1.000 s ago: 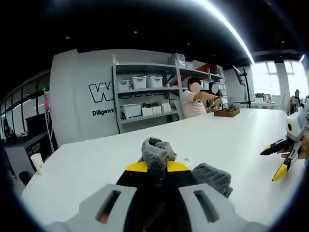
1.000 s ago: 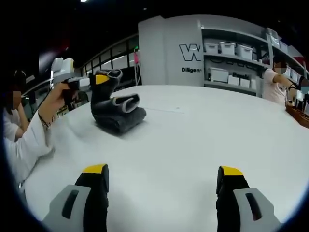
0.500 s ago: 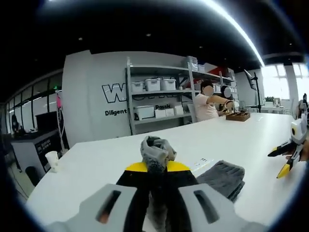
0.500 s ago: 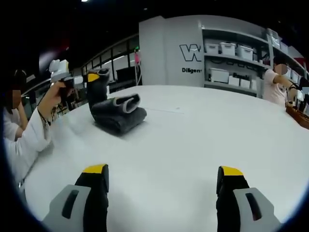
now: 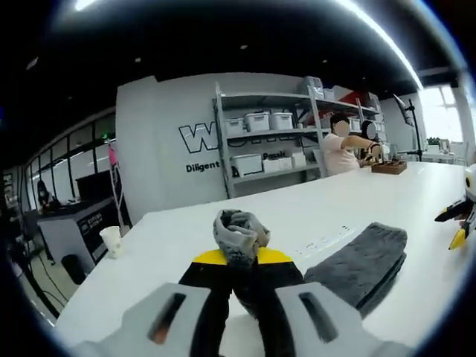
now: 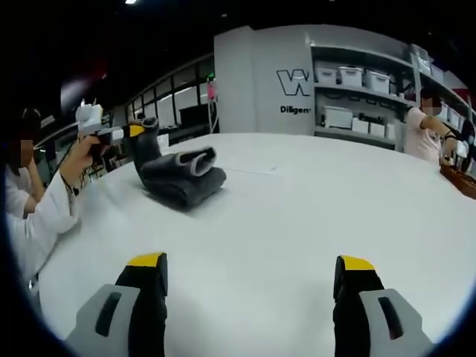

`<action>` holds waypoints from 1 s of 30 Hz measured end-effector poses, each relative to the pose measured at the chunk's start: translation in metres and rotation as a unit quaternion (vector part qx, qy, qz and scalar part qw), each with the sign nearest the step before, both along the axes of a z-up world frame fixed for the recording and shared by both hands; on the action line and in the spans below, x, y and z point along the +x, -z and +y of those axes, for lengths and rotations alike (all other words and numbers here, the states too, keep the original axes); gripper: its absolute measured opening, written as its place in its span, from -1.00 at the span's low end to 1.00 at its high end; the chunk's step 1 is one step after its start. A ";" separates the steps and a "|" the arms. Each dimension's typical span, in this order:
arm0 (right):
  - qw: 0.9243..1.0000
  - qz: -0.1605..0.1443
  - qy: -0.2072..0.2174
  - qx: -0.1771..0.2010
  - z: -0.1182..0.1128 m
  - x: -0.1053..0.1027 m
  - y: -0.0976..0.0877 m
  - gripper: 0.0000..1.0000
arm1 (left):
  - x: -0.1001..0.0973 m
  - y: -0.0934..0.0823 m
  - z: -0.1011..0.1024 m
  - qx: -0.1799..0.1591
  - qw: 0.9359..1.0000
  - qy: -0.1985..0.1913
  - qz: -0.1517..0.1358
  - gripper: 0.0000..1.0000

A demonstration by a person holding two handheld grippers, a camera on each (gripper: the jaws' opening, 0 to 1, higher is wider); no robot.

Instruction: Open the folded towel by lifting each exposed corner and separating the folded layers until the towel lies flat within the target outline without major curled edges

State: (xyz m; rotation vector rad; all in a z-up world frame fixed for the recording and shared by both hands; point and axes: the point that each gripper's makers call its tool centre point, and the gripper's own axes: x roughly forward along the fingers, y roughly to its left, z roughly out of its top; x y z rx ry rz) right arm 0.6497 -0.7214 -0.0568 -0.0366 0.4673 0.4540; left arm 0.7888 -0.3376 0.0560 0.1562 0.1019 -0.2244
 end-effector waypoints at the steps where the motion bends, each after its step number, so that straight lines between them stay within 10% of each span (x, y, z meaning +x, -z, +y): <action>1: 1.000 0.000 0.000 0.000 0.000 0.000 0.000 0.84 | 0.000 0.002 0.004 -0.001 1.000 -0.002 0.002 -0.85; 30: 1.000 0.005 -0.002 -0.014 0.004 0.000 0.005 0.84 | 0.006 0.066 0.068 -0.027 0.997 -0.047 0.059 -0.83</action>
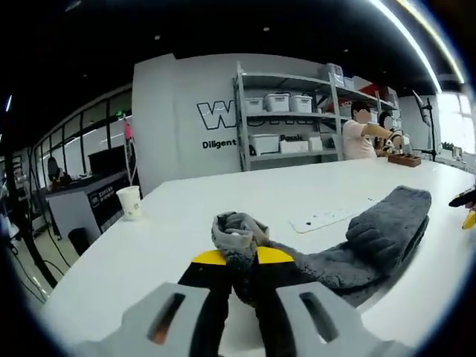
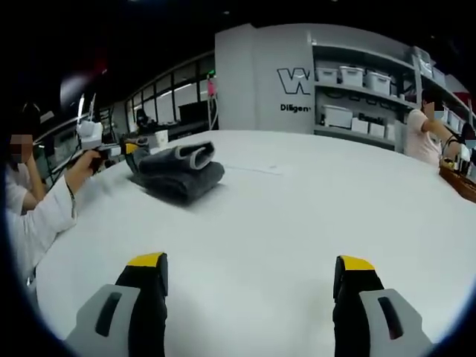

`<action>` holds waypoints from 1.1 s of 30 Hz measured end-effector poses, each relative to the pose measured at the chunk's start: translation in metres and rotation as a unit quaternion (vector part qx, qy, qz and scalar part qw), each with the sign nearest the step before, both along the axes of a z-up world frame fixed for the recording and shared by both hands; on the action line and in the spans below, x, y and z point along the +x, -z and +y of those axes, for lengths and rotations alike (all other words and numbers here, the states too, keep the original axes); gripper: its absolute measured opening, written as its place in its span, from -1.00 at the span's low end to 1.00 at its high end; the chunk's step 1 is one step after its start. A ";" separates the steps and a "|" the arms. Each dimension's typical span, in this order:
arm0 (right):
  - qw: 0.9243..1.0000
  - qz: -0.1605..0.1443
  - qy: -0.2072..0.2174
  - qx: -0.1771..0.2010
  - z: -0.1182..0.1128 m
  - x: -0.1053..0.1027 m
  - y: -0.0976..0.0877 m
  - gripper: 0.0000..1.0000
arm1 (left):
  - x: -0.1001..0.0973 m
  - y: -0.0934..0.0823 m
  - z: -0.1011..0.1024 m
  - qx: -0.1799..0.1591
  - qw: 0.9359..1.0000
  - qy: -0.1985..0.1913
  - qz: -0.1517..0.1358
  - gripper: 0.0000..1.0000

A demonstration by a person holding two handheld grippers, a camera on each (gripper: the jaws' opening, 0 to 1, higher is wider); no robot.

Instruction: Open the folded towel by lifting each exposed corner and separating the folded layers until the towel lies flat within the target outline without major curled edges

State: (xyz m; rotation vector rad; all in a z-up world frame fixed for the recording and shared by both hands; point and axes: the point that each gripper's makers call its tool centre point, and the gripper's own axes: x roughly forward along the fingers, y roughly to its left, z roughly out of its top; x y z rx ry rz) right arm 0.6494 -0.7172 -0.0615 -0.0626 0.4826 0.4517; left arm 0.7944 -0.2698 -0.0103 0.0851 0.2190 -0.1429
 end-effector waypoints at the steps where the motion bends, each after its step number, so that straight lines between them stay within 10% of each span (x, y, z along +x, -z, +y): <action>1: 1.000 0.001 -0.001 -0.001 0.001 0.000 0.000 0.84 | 0.000 0.003 0.001 -0.001 1.000 -0.002 0.004 -0.83; 23: 1.000 0.005 -0.004 -0.004 0.001 -0.001 0.002 0.84 | -0.011 0.043 0.018 -0.022 0.997 -0.037 0.065 -0.73; 33: 1.000 0.006 -0.006 -0.005 0.002 -0.001 0.002 0.84 | -0.019 0.035 0.038 -0.060 0.994 -0.053 0.074 0.13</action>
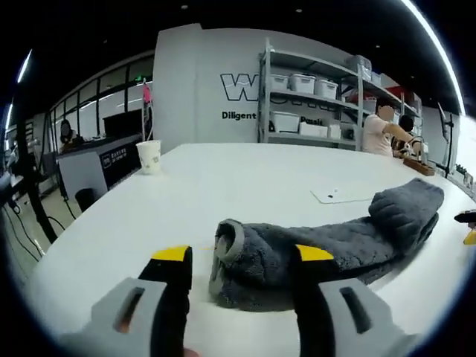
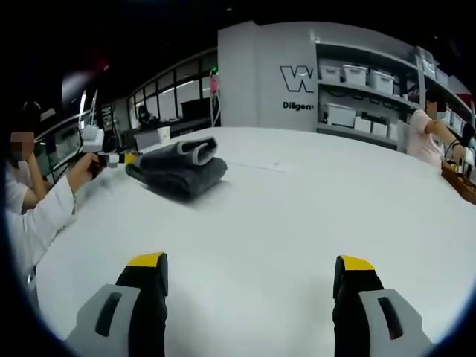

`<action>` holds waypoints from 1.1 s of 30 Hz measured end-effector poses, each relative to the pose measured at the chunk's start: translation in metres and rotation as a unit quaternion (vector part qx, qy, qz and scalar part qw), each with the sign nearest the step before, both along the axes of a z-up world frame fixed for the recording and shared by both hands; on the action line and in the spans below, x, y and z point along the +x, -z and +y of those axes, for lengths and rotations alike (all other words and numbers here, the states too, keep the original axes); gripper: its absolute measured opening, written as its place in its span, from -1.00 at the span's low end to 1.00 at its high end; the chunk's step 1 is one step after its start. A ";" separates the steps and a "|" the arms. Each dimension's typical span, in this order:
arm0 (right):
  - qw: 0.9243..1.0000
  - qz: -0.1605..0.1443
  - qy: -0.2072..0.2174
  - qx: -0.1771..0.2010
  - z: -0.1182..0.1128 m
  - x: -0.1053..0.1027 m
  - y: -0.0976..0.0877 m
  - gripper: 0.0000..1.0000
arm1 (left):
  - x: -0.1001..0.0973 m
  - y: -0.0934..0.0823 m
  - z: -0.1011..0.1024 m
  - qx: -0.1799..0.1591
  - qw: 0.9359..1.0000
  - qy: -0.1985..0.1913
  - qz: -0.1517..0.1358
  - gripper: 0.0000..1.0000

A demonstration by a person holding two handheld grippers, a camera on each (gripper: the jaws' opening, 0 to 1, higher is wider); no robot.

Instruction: Open the folded towel by lifting each exposed corner and separating the folded layers until the towel lies flat within the target outline without major curled edges

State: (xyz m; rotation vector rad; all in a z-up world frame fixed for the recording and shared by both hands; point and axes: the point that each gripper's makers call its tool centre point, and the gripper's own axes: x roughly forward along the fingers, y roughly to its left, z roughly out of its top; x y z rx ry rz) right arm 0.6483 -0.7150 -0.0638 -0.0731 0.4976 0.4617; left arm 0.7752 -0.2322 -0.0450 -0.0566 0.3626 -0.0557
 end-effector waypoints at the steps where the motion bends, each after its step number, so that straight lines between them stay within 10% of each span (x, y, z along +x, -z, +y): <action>1: 1.000 0.000 0.000 0.000 0.000 0.000 0.000 0.84 | -0.001 -0.004 0.000 -0.010 1.000 0.001 -0.004 0.18; 9: 1.000 -0.001 0.001 0.000 -0.001 0.000 -0.001 0.84 | -0.002 -0.016 -0.007 -0.045 0.999 0.011 -0.008 0.88; 24: 1.000 -0.002 -0.002 0.001 0.000 -0.001 -0.002 0.85 | -0.016 -0.026 -0.040 -0.030 0.995 0.089 -0.013 0.98; 27: 1.000 -0.005 -0.002 0.002 0.001 -0.001 -0.004 0.85 | -0.031 -0.035 -0.054 -0.076 0.989 0.117 -0.039 0.98; 33: 1.000 -0.005 -0.007 -0.005 0.005 -0.001 -0.002 0.85 | -0.056 -0.036 -0.058 -0.029 0.989 0.137 -0.042 0.98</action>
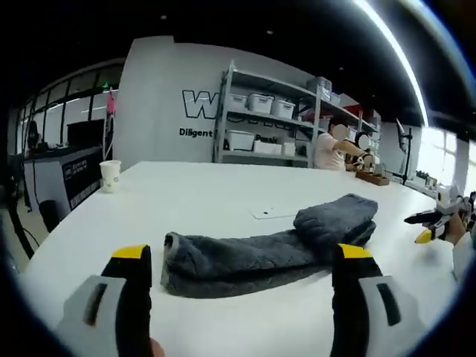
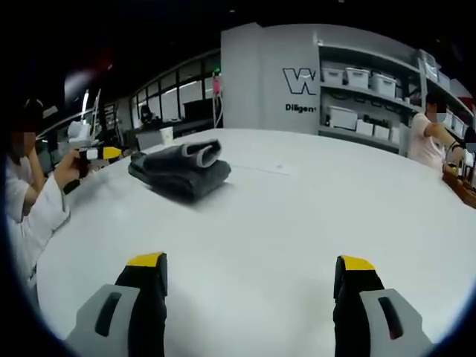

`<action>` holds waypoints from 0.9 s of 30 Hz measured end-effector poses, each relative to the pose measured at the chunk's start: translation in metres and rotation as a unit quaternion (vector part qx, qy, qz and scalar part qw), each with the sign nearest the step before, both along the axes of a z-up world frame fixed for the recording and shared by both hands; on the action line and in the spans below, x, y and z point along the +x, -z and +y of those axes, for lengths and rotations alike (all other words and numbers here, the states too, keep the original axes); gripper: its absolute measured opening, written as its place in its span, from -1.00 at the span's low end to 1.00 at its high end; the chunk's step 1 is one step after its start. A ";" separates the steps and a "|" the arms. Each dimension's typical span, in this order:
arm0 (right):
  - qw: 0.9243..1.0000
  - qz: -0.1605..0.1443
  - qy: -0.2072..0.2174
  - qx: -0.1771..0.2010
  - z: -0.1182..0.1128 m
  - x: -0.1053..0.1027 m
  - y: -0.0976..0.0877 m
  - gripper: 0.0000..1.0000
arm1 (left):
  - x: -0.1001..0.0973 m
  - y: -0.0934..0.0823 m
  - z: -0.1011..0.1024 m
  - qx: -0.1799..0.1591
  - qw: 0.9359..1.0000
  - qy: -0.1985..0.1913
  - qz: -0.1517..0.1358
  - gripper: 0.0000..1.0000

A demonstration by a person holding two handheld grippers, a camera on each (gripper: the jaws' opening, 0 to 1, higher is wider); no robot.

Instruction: Open the folded towel by lifting each exposed corner and separating the folded layers until the towel lies flat within the target outline without major curled edges

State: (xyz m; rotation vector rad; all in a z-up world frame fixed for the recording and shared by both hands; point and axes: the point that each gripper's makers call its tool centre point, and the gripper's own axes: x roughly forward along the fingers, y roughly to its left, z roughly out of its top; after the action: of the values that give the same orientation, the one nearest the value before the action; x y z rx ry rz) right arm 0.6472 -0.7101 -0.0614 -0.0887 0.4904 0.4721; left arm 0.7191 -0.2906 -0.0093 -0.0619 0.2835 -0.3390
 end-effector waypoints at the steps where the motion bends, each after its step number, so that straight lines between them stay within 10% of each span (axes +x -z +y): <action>1: 1.000 0.001 0.000 -0.003 0.001 0.000 0.001 0.85 | -0.003 0.001 0.000 -0.001 1.000 0.003 -0.004 0.98; 7: 1.000 -0.007 0.000 -0.009 0.003 -0.001 -0.002 0.84 | -0.016 0.027 0.001 0.009 0.999 0.026 0.030 0.98; 27: 0.998 -0.033 -0.026 -0.055 0.027 0.005 0.003 0.88 | -0.027 0.035 -0.004 0.003 0.997 0.052 0.051 0.96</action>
State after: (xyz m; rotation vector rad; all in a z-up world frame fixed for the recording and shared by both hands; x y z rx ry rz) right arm 0.6522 -0.6833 -0.0640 -0.2234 0.4492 0.4910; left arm 0.6917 -0.2943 -0.0445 -0.0589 0.3899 -0.4391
